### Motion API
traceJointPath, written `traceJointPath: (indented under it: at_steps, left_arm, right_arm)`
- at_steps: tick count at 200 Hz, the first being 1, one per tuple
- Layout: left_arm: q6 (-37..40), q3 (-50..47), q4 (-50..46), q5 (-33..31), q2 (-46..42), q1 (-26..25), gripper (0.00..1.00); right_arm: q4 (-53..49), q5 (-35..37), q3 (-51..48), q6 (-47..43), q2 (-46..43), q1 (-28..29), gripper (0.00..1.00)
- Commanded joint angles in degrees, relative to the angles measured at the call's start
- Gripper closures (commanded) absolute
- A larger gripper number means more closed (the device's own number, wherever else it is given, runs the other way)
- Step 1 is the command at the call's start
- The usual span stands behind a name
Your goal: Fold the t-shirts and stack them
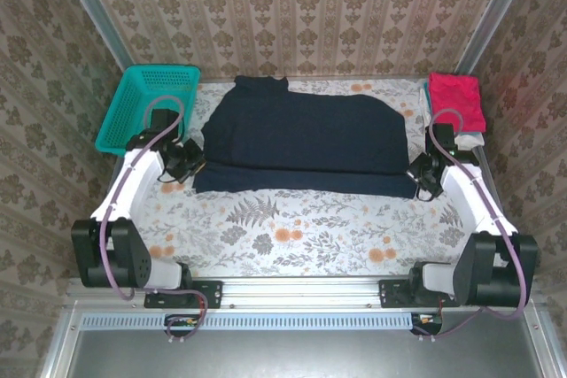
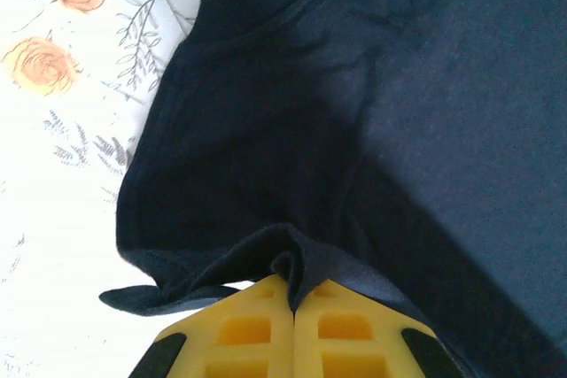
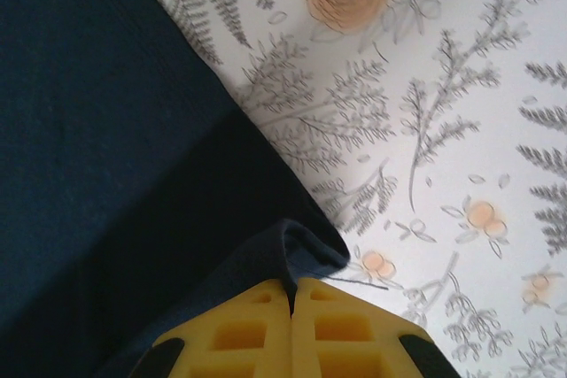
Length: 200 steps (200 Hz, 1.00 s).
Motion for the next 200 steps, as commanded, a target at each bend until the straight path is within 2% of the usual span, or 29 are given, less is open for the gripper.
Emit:
traceJointPath:
  at_steps: [1,77,200]
  left_arm:
    - [3.1,3.7,0.9,-1.0,3.3,-0.1,1.00]
    - [5.1,9.6,1.4,-3.1,11.2,0.4,1.00]
    - [8.5,19.9,1.9,-4.5,21.8,1.4,1.00]
  right_arm:
    - [3.0,2.0,3.5,-2.7,3.5,-0.2,1.00]
    - [5.2,2.3,12.0,-5.8,15.0,-0.1,1.00]
    - [8.0,1.7,19.9,-5.2,25.3,-0.1,1.00]
